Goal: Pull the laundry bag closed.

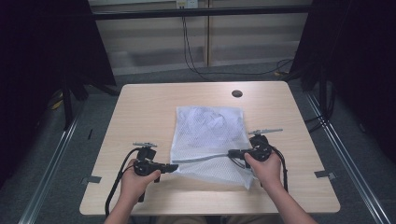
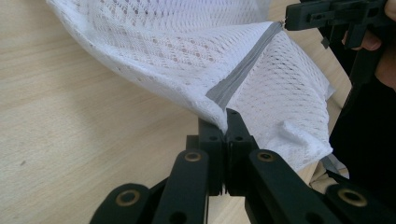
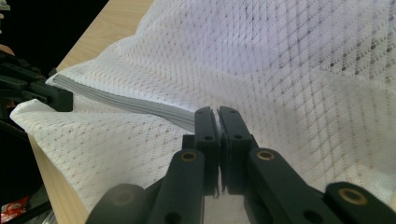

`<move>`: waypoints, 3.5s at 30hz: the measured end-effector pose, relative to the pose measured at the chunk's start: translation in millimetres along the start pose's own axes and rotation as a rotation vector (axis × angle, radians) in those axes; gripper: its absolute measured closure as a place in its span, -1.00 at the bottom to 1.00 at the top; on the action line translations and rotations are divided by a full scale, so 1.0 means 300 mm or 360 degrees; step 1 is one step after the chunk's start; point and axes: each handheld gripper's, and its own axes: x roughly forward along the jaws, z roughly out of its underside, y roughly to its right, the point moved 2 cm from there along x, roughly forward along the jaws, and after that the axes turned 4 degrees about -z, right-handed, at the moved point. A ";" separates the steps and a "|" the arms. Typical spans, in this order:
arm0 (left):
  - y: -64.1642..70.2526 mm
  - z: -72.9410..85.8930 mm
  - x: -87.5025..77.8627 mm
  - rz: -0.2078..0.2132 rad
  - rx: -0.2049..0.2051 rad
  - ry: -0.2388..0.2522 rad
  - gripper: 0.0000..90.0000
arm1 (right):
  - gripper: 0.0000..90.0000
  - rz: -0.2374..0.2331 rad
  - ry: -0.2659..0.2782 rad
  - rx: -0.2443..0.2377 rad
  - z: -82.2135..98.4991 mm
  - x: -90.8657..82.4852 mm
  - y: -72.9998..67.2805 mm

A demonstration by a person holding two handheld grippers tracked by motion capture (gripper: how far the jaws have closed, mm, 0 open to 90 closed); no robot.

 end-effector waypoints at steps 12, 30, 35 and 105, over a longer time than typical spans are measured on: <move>0.008 -0.002 0.015 0.0017 -0.0016 0.0004 0.97 | 0.94 0.0019 0.0012 0.0015 0.005 -0.028 0.022; 0.007 -0.004 0.016 0.0005 -0.0002 -0.0004 0.97 | 0.94 0.0055 0.0017 0.0019 0.010 -0.043 0.033; 0.005 -0.004 0.017 0.0011 -0.0001 -0.0008 0.97 | 0.94 0.0056 0.0021 0.0025 0.013 -0.049 0.046; 0.010 0.005 0.011 0.0019 0.0043 -0.0026 0.95 | 0.94 0.0185 0.0059 0.0057 0.058 -0.141 0.134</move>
